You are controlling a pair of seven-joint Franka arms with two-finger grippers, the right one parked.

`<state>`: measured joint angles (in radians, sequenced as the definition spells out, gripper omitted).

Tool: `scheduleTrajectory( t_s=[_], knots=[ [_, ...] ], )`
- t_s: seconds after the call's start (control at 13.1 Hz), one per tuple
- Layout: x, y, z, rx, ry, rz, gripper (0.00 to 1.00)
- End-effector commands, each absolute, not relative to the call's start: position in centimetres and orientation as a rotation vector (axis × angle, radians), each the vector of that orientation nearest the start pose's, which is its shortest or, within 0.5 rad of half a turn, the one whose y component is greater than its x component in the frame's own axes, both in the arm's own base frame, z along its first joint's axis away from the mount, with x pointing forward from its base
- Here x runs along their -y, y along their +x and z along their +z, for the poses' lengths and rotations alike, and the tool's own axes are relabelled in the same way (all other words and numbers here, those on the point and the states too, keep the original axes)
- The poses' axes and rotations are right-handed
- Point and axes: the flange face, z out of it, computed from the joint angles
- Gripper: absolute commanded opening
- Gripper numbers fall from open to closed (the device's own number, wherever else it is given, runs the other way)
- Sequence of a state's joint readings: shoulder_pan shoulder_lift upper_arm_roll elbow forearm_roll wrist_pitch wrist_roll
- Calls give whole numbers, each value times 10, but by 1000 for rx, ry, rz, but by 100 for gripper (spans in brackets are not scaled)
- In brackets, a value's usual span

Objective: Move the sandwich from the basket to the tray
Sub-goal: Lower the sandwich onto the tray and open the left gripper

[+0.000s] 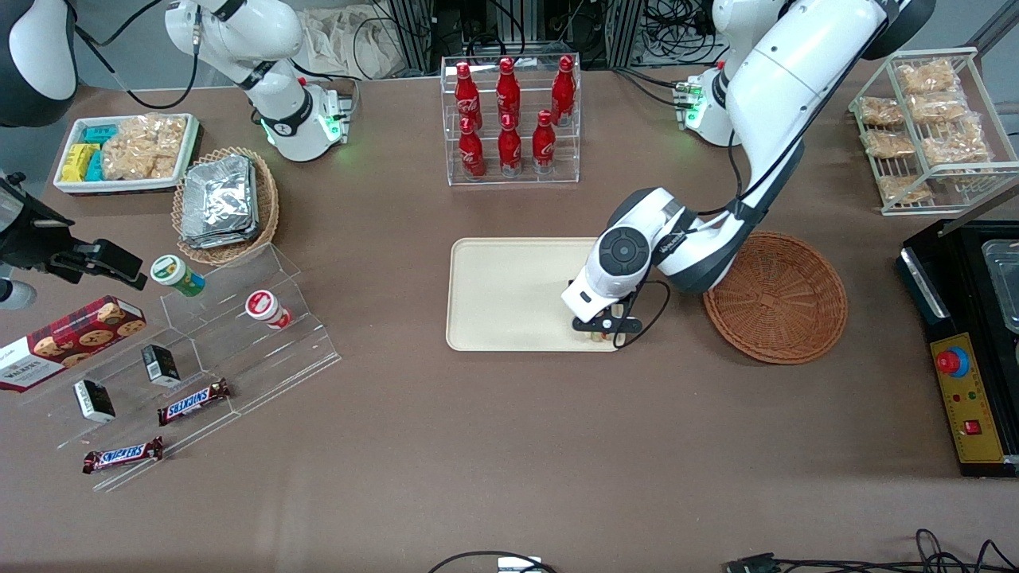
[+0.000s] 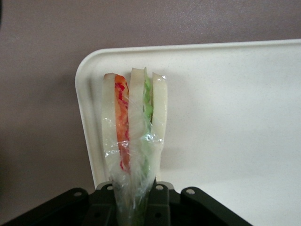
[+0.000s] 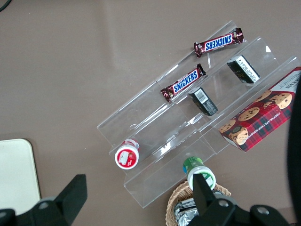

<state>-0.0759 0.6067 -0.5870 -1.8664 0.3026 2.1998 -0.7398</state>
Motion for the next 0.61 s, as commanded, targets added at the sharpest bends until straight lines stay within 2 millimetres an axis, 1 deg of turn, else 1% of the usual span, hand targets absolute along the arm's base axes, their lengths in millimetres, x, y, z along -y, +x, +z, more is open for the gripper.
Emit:
scheduleTrajectory(
  t_s=[0.0,0.31,0.53],
  knots=[
    [362,506,225,-84,-3104,239,99],
    [363,506,228,-63,-3103,236,100],
    [356,509,242,-38,-3078,245,100]
  ],
)
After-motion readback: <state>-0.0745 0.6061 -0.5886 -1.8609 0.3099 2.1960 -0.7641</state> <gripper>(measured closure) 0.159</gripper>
